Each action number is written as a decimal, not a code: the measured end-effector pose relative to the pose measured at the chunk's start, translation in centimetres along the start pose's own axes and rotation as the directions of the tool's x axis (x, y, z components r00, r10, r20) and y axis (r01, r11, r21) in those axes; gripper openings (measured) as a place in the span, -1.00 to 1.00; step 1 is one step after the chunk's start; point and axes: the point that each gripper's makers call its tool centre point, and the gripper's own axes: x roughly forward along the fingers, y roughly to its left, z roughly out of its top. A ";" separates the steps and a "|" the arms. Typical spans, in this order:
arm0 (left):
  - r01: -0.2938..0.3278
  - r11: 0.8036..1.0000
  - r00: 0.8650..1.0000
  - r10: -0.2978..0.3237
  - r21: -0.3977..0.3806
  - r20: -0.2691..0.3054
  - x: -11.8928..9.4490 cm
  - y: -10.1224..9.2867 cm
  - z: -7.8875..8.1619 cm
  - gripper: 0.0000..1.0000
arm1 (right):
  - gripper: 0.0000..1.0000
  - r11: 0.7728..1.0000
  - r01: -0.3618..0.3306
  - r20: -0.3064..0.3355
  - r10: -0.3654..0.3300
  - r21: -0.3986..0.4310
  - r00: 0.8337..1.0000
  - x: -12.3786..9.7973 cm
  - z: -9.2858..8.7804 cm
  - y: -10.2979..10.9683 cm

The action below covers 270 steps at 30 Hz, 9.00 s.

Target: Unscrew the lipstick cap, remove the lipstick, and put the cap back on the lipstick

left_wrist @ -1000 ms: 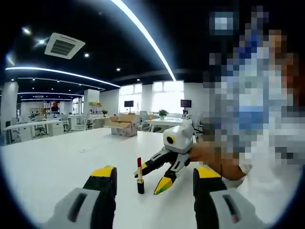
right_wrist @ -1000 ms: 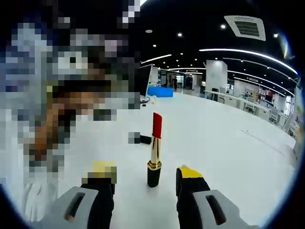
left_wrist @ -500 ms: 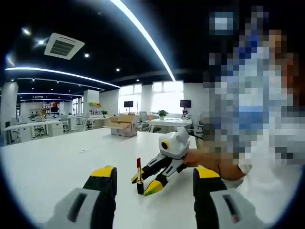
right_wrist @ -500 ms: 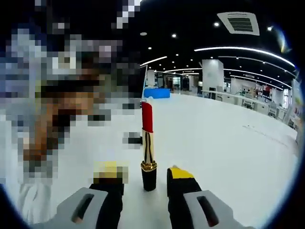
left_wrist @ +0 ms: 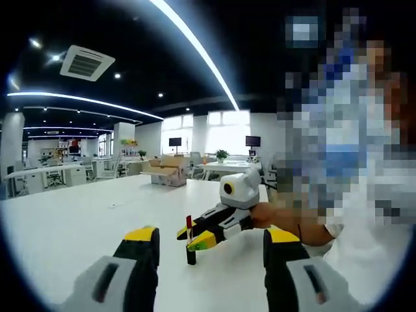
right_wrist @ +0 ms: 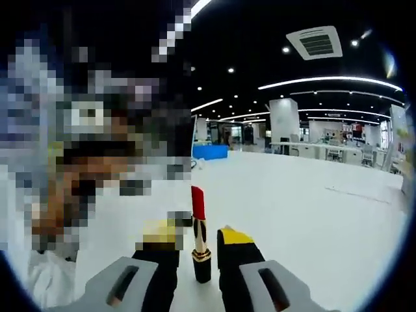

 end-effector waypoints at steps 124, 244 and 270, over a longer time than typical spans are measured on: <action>0.254 0.967 0.967 -0.254 0.018 0.022 4.7 -7.8 -0.3 -0.74 | -0.87 0.955 -0.290 0.163 0.297 -0.065 0.941 -7.5 10.7 12.4; -0.108 0.981 0.991 0.093 0.160 0.099 5.2 -7.1 3.3 -0.46 | -0.88 0.974 -0.086 0.357 0.157 -0.208 0.921 -7.6 14.4 11.8; 0.402 0.914 0.908 -0.391 -0.056 0.149 2.6 -13.0 4.4 -0.74 | -0.88 0.826 -0.560 0.397 0.535 -0.061 0.746 -10.4 15.2 18.0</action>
